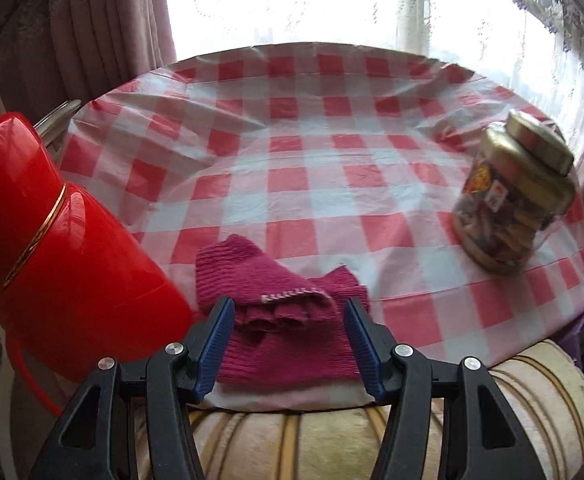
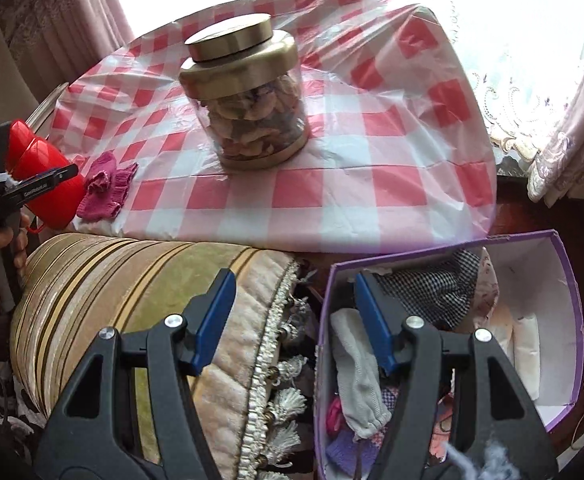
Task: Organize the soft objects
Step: 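Move both open tools back to the magenta gloves on the tablecloth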
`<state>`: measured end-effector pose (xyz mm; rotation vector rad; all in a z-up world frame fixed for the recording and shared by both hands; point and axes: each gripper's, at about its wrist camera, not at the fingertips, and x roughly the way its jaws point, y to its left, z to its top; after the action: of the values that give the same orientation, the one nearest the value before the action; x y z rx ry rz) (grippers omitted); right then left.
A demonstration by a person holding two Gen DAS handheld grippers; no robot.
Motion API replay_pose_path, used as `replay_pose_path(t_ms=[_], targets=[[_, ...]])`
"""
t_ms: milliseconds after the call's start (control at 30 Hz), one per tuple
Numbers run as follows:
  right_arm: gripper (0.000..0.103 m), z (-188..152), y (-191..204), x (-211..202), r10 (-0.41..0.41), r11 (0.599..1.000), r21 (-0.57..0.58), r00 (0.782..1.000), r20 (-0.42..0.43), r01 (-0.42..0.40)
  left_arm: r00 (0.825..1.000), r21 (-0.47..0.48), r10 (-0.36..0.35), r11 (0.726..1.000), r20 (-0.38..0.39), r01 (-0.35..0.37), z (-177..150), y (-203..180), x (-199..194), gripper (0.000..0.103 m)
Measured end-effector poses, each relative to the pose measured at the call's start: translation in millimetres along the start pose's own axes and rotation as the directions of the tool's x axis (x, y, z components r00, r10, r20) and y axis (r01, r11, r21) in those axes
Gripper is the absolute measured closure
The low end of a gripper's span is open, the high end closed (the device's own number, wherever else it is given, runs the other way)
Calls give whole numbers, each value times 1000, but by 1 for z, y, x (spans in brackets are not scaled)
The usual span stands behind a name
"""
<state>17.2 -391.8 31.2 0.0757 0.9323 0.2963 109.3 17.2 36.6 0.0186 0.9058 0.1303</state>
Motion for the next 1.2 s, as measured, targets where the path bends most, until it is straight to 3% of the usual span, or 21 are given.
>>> replay_pose_path(t_ms=[200, 267, 367, 500, 567, 700, 800, 900, 967, 1200], targets=[[37, 22, 47, 14, 57, 993, -106, 998, -20, -59, 993, 31, 98, 995, -71, -96, 20, 9, 39, 45], [37, 29, 65, 22, 77, 985, -149, 996, -38, -81, 983, 59, 160, 986, -86, -156, 28, 6, 54, 46], [36, 37, 93, 33, 102, 968, -224, 993, -65, -114, 956, 154, 276, 954, -104, -258, 34, -3, 76, 48], [34, 43, 126, 48, 129, 937, -313, 987, -98, -154, 945, 175, 282, 951, -168, -253, 33, -5, 100, 48], [34, 45, 139, 55, 140, 924, -340, 983, -118, -172, 947, 132, 236, 969, -216, -211, 30, 0, 109, 48], [33, 48, 162, 69, 155, 898, -391, 977, -150, -202, 961, -74, 57, 994, -271, -80, 34, 20, 116, 51], [33, 53, 176, 78, 166, 886, -408, 972, -166, -221, 966, -141, -47, 990, -254, 11, 38, 24, 116, 64], [32, 58, 187, 85, 184, 878, -410, 966, -181, -245, 956, -189, -190, 971, -225, 149, 41, 16, 114, 77], [31, 61, 195, 91, 194, 876, -408, 962, -193, -258, 947, -203, -250, 956, -200, 210, 44, 10, 111, 96], [27, 71, 214, 121, 223, 882, -363, 944, -243, -301, 940, -225, -320, 931, -116, 289, 50, 11, 100, 96]])
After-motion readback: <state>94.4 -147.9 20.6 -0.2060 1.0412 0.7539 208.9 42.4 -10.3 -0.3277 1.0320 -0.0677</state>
